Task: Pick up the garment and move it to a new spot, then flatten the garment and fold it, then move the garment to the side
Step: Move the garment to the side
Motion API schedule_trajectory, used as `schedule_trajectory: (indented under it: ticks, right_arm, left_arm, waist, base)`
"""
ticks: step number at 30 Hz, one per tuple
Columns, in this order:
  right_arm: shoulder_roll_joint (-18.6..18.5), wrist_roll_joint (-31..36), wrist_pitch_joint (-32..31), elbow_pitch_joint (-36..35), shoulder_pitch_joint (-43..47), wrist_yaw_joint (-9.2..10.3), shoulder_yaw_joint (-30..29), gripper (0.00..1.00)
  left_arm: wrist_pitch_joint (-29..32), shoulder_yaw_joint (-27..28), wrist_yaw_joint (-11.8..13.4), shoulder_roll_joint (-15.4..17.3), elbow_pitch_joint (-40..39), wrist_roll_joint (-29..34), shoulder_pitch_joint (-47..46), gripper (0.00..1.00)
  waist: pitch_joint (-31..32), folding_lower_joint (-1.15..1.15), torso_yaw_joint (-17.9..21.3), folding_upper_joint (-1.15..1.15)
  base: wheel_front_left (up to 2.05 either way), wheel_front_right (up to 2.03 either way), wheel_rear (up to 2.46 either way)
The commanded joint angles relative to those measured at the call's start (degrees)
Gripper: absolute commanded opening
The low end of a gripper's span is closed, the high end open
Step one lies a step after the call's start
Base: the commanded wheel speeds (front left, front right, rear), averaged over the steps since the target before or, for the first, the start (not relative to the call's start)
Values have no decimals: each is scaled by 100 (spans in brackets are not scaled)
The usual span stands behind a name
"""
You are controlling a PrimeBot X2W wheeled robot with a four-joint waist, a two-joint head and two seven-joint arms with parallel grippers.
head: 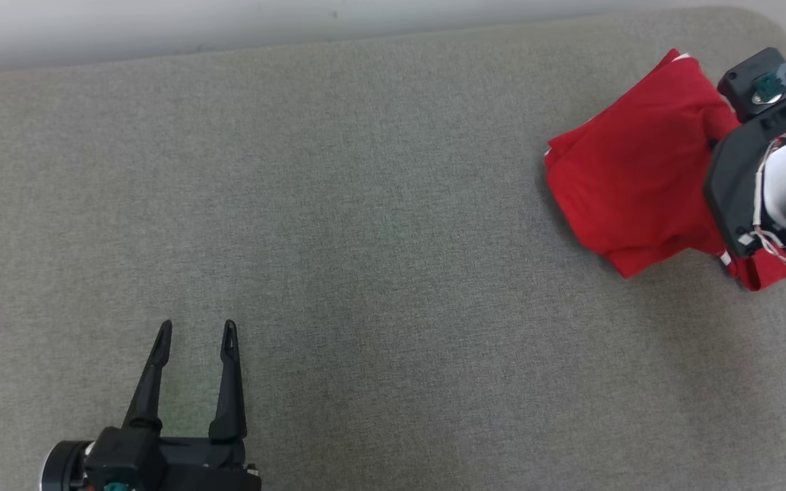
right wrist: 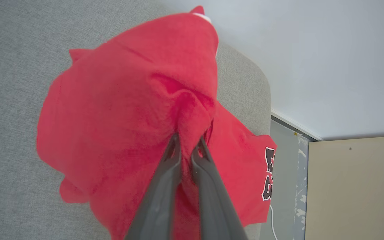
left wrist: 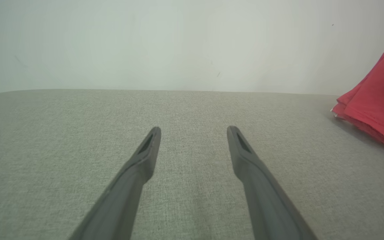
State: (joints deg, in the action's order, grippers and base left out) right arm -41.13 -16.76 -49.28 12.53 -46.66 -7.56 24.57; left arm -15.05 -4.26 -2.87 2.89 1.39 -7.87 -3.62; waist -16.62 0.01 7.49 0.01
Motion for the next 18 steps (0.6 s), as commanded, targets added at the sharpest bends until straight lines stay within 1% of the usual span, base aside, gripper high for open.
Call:
schedule_trajectory:
  ticks: [1, 3, 5, 8, 14, 18]
  right_arm:
    - [-145, -37, 74, -21, -70, 14, 1, 0]
    - [-302, -133, 171, 8, -60, 14, -51, 0]
    - [-366, -169, 208, 29, -37, 14, -77, 0]
    - [-590, -260, 307, 63, 42, 15, -323, 0]
    - [-1075, -224, 401, 151, 361, 14, -840, 0]
    - [-962, 4, 650, 298, 644, 14, -1388, 0]
  left_arm:
    - [-14, 42, -11, -2, -8, 67, -42, 100]
    - [-14, 81, -60, -2, 4, 100, -70, 100]
    - [-14, 97, -63, -1, 1, 117, -85, 100]
    - [-14, 143, -112, -1, -28, 152, -107, 100]
    - [-14, 222, -206, -2, -63, 287, -129, 100]
    - [-14, 230, -259, 44, -67, 381, -178, 100]
  waist:
    - [-110, -1, 57, -1]
    - [-175, -1, 62, -1]
    - [-202, -1, 60, -1]
    - [-292, -1, 41, -1]
    - [-462, -1, 34, -1]
    - [-641, -1, -4, -1]
  base:
    - [0, 0, 0]
    - [0, 0, 0]
    - [0, 0, 0]
    - [0, 0, 0]
    - [0, 0, 0]
    - [0, 0, 0]
